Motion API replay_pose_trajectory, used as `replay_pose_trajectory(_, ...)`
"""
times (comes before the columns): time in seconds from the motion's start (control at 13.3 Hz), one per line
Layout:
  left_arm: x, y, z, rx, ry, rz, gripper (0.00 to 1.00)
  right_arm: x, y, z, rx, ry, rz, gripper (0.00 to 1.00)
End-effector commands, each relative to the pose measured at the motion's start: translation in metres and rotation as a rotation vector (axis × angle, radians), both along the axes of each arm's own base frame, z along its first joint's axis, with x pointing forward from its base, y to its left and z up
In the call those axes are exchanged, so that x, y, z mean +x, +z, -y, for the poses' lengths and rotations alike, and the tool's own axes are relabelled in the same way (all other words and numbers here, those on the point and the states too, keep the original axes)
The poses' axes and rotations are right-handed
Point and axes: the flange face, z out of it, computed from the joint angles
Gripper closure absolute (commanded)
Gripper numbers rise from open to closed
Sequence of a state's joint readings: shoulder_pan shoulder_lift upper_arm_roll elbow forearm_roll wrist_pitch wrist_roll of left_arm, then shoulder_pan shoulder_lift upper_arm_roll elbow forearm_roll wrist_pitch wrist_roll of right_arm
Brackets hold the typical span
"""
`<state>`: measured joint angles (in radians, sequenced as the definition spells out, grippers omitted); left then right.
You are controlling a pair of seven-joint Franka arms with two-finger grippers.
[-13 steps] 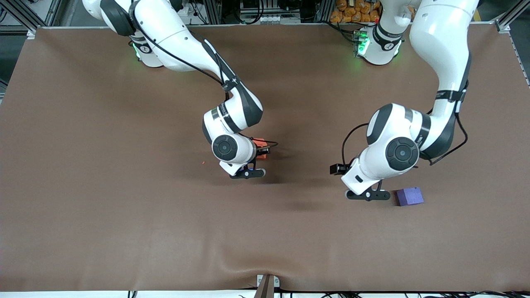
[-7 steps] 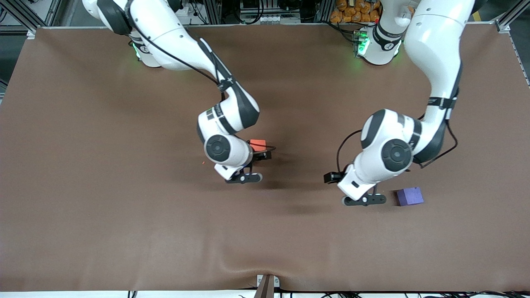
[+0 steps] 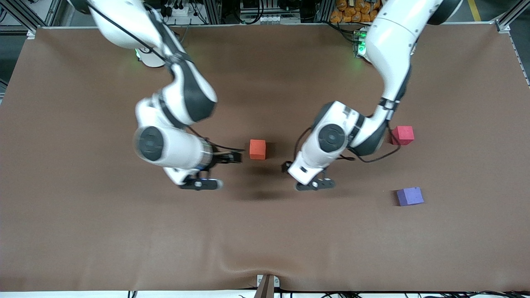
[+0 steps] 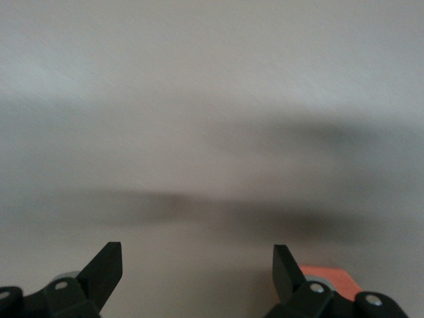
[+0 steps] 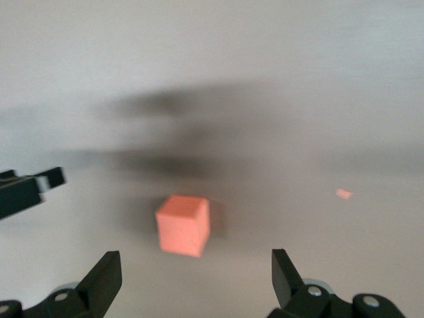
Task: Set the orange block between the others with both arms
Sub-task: 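Grasp the orange block with the left gripper while the right gripper withdraws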
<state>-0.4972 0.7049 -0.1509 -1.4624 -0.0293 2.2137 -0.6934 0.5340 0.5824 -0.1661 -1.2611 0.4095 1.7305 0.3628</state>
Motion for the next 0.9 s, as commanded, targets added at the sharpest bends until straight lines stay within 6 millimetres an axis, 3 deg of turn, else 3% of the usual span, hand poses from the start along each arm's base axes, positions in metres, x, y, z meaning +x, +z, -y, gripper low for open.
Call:
replay_pose_trajectory(0.0,-0.031,0.008,0.067,-0.030,-0.005,0.042,0.00,-0.006,0.054,0.070,-0.043,0.006,-0.030,0.00)
replay_pose_trajectory(0.22,-0.063,-0.018,0.128,-0.059,-0.018,0.151,0.00,-0.008,0.103,0.133,-0.035,0.001,-0.043,0.00)
replay_pose_trajectory(0.38,-0.090,-0.046,0.151,0.001,-0.069,0.200,0.00,-0.015,0.132,0.171,-0.049,0.030,-0.025,0.00)
replay_pose_trajectory(0.53,-0.100,-0.071,0.154,0.053,-0.100,0.209,0.00,-0.025,0.153,0.207,-0.085,0.067,-0.031,0.00)
replay_pose_trajectory(0.75,-0.108,-0.086,0.155,0.098,-0.143,0.218,0.00,-0.038,0.206,0.256,-0.142,0.022,0.061,0.00)
replay_pose_trajectory(0.82,-0.112,-0.086,0.158,0.098,-0.150,0.217,0.00,-0.041,0.207,0.264,-0.177,0.036,0.048,0.00)
